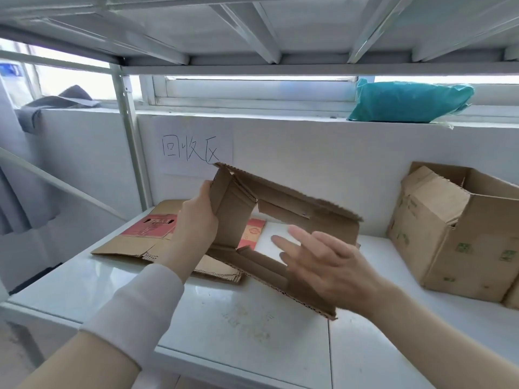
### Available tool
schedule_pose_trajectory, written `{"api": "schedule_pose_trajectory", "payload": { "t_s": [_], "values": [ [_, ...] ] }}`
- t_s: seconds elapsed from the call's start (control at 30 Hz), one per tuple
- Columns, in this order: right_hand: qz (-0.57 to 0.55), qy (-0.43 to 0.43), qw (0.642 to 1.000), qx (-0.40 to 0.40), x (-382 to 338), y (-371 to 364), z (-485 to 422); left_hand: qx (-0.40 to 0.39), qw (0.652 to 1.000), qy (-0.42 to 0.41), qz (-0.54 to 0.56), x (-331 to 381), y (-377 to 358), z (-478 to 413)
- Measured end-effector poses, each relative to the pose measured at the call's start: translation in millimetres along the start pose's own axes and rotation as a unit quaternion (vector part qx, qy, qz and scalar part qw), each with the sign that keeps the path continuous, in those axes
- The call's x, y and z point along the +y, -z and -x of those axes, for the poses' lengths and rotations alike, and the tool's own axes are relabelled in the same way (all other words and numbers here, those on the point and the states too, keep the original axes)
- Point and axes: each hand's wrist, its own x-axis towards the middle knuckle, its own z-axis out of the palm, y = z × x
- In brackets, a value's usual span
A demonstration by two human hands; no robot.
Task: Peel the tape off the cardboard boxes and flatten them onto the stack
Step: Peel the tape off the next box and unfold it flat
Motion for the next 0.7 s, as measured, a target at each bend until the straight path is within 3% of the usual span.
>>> {"api": "schedule_pose_trajectory", "payload": {
  "t_s": [0.13,0.2,0.3,0.4,0.47,0.53,0.6,0.7],
  "values": [
    [-0.033,-0.009,0.979,-0.202,1.2,-18.9,2.4,-0.024,1.0,-0.004,-0.002,0.9,1.0,-3.8],
    [-0.06,-0.028,0.966,-0.248,12.2,-22.0,4.0,-0.027,0.999,0.002,0.027,-3.8,0.9,-7.4],
    [-0.111,-0.1,0.974,-0.173,27.7,-15.6,-0.8,-0.03,0.999,0.002,0.025,-11.6,1.0,-8.7],
    [-0.139,-0.277,0.948,-0.072,48.0,-4.0,-3.8,0.002,1.0,-0.006,0.018,-21.8,4.9,-5.1],
    [-0.123,-0.343,0.931,-0.022,57.5,1.1,2.9,0.012,0.996,-0.078,0.035,-28.4,8.1,0.5],
    [-0.078,-0.352,0.933,-0.004,53.0,4.1,15.8,0.006,0.977,-0.212,0.019,-36.8,7.9,11.5],
    [-0.087,-0.347,0.933,-0.03,33.5,5.4,33.3,-0.065,0.954,-0.292,0.002,-48.6,5.3,26.3],
    [-0.209,-0.315,0.919,-0.11,-10.9,11.3,69.4,-0.238,0.922,-0.302,-0.053,-80.7,-9.9,49.8]
  ]
}}
